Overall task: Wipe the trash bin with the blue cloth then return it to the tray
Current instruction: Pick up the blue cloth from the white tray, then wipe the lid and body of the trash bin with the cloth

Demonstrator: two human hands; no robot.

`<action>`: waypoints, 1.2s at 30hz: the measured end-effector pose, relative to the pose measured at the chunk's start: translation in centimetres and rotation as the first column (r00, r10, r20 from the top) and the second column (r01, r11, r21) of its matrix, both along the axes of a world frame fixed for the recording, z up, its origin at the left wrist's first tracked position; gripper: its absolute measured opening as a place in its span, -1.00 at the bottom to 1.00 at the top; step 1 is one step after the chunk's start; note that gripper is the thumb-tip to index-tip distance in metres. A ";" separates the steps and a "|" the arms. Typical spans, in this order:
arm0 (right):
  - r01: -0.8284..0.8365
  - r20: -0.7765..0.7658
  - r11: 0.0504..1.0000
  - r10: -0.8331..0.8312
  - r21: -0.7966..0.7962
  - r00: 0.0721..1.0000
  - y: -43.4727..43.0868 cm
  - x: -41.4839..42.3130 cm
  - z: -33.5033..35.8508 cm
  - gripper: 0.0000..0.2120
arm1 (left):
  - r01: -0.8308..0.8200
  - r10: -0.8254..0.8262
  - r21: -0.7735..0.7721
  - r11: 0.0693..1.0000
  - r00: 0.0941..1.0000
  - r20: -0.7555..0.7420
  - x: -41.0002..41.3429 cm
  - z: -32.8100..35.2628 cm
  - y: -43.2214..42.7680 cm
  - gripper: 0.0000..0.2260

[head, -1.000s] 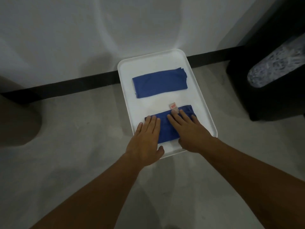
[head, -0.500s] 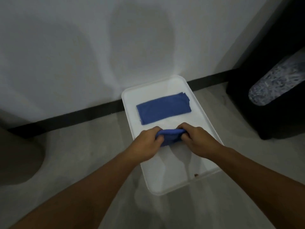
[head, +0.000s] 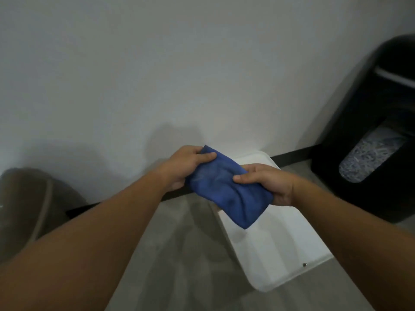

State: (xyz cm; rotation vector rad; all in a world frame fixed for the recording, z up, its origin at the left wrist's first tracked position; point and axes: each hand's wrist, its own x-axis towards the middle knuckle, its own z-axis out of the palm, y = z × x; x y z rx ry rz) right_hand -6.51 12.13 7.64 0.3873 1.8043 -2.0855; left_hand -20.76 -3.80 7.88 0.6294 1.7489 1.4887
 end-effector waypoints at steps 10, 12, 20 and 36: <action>-0.161 0.032 0.965 0.171 -0.208 0.985 -18.0 -6.5 7.4 -0.56 | 0.133 -0.131 -0.024 0.991 0.989 0.073 -5.4 7.9 -16.8 -0.86; -0.136 0.029 0.970 0.145 -0.203 0.989 -21.5 -8.0 8.7 -0.57 | 0.078 -0.078 -0.032 0.996 0.997 0.005 -6.3 9.4 -19.7 -0.88; -0.177 -0.063 0.970 0.168 -0.169 0.984 -29.3 -14.5 9.4 -0.55 | -0.275 0.264 -0.021 0.961 0.940 -0.216 -9.9 11.8 -29.9 -0.96; -0.279 -0.148 0.954 0.261 -0.111 0.954 -30.5 -21.7 10.3 -0.76 | -0.648 0.604 -0.070 0.758 0.739 -0.298 -10.7 12.9 -34.2 -0.92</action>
